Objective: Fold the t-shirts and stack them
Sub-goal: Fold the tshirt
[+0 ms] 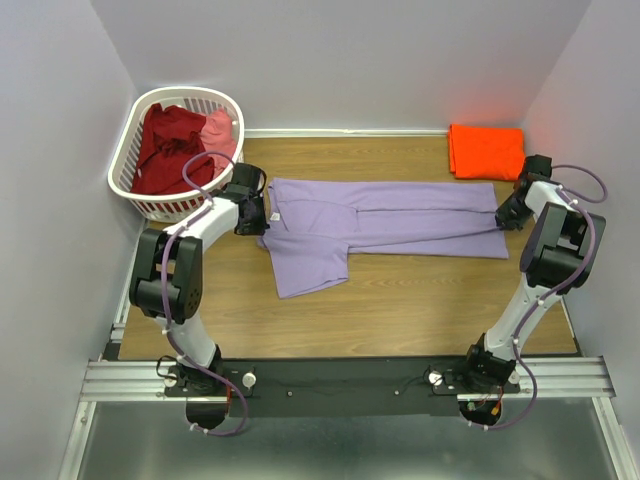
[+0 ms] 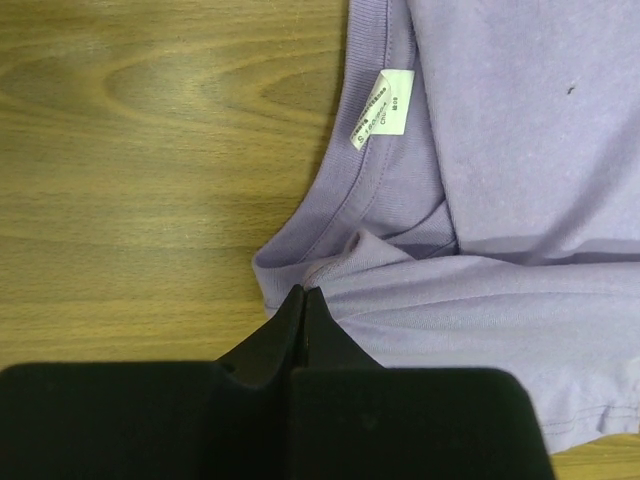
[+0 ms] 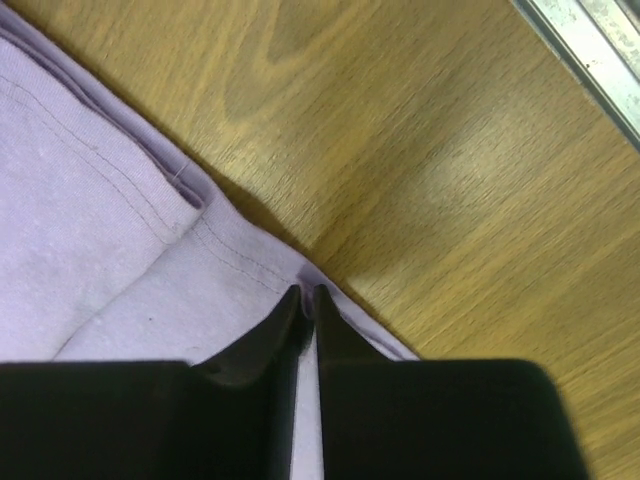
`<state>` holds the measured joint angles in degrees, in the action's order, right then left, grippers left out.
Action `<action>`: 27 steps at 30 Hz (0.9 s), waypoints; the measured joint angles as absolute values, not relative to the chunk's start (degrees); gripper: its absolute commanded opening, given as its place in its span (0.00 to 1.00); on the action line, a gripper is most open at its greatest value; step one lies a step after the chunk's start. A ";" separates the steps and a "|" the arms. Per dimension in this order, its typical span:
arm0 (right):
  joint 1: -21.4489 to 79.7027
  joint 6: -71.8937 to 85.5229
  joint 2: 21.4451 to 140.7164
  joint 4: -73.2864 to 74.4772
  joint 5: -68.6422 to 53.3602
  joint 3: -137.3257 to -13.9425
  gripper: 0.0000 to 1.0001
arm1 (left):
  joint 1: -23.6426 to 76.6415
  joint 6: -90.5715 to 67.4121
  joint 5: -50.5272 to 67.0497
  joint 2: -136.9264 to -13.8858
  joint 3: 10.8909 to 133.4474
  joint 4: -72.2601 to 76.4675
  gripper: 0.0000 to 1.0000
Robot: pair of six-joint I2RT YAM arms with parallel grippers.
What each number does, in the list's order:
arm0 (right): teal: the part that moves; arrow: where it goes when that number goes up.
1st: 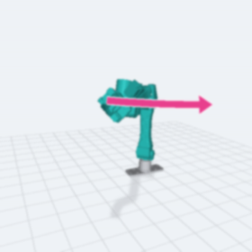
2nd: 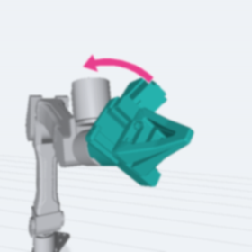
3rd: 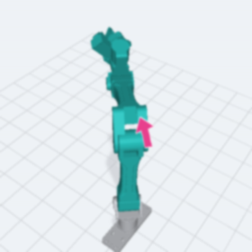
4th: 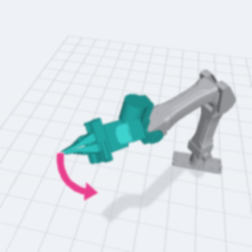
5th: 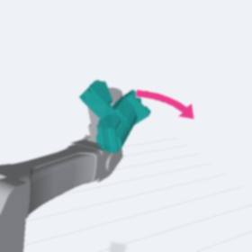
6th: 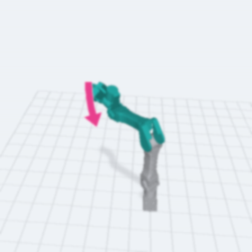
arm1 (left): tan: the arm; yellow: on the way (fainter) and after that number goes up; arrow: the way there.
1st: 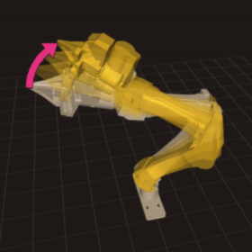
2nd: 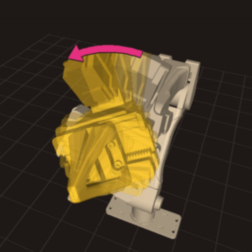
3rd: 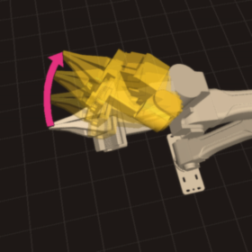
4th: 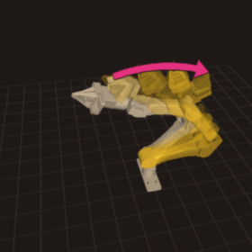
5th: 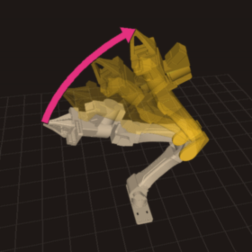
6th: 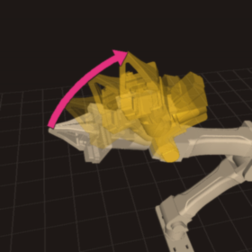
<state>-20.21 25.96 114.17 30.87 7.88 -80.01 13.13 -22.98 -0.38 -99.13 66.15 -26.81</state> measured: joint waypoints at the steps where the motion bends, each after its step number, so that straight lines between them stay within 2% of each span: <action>1: -20.21 26.11 114.21 30.79 7.90 -80.05 0.29 | 13.13 -23.00 -0.40 -99.39 66.15 -26.72 0.07; 3: -20.21 25.85 114.21 30.48 7.90 -80.07 0.37 | 13.13 -22.98 -0.40 -99.66 66.17 -26.68 0.15; 7: -19.92 25.36 114.04 29.91 7.66 -80.09 0.58 | 13.02 -23.16 -1.15 -99.74 67.07 -26.74 0.45; 8: -19.79 25.32 113.80 29.89 7.46 -80.09 0.61 | 12.95 -23.31 -1.34 -99.63 67.35 -26.70 0.49; 10: -19.00 25.08 112.31 29.98 6.92 -80.07 0.69 | 12.78 -23.16 -1.80 -98.74 67.92 -26.72 0.68; 13: -16.40 24.69 107.90 29.78 5.69 -79.85 0.72 | 12.71 -23.33 -2.46 -95.42 67.99 -26.87 0.81; 17: -8.86 24.91 97.89 28.51 2.44 -77.58 0.71 | 13.26 -23.51 -3.38 -87.77 66.65 -26.39 0.82; 21: 2.61 26.30 89.82 25.19 -2.59 -71.94 0.64 | 15.92 -25.28 -4.01 -78.56 60.84 -25.67 0.82; 27: 19.55 33.50 87.70 19.05 -9.63 -59.24 0.57 | 24.08 -30.46 -3.99 -73.03 47.90 -26.15 0.81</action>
<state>19.55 33.50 87.70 19.05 -9.63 -59.24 24.08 -30.46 -3.99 -73.03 47.90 -26.15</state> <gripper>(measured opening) 0.585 0.817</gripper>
